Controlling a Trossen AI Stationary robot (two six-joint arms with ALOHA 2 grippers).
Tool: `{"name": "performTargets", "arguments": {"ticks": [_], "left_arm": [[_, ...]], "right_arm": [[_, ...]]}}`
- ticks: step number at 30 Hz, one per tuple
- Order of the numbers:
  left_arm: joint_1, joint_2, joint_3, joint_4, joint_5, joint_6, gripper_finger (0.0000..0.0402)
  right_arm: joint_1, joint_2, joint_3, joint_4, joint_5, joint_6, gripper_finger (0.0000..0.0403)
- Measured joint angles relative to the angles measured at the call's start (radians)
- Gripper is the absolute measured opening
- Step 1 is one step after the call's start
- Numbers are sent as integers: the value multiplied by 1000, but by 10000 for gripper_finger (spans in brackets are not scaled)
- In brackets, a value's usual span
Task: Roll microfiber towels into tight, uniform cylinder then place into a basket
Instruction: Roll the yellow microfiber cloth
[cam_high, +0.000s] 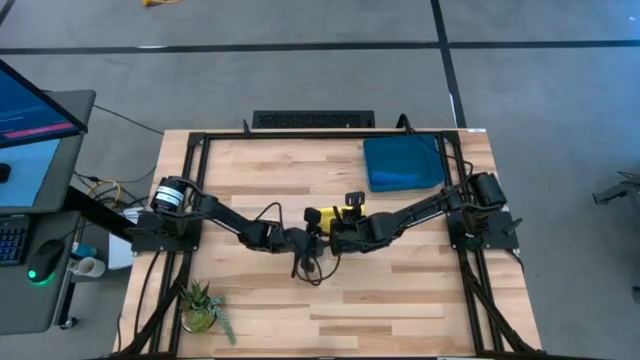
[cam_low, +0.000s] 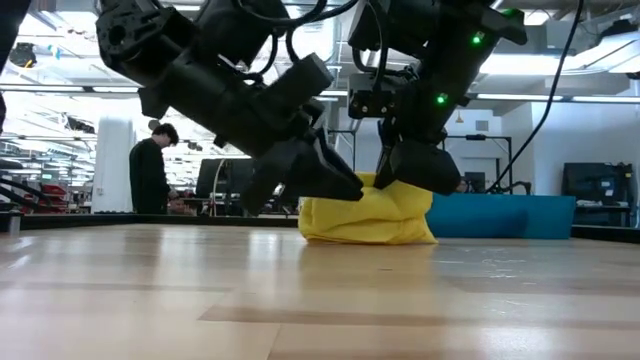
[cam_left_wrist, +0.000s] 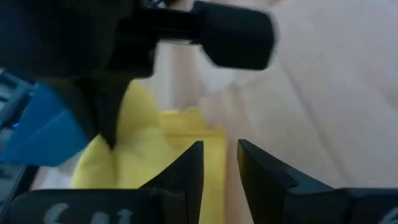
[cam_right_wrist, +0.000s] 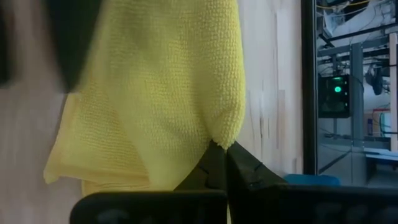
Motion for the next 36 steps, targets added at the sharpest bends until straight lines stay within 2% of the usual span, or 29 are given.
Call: {"name": "performTargets", "arguments": {"ticks": [5, 8, 14, 16, 21, 24, 36], "left_arm": [[63, 2, 0, -10, -17, -22, 91], [110, 2, 0, -36, 61, -61, 91], [175, 2, 0, -102, 116, -117, 91], [181, 2, 0, -103, 100, -128, 91], [184, 2, 0, -108, 23, -151, 91], [184, 2, 0, -109, 14, -162, 91], [208, 2, 1, -150, 2, -232, 91]], "right_arm": [[-1, 0, 0, -1, 0, 0, 6], [0, 0, 0, -1, -9, 0, 6], [0, 0, 0, 0, -24, 0, 6], [1, 0, 0, 0, -31, -9, 6], [17, 0, 0, 20, -124, -45, 6], [18, 0, 0, 27, -177, -45, 6], [-23, 0, 0, 74, -193, -43, 6]]}}
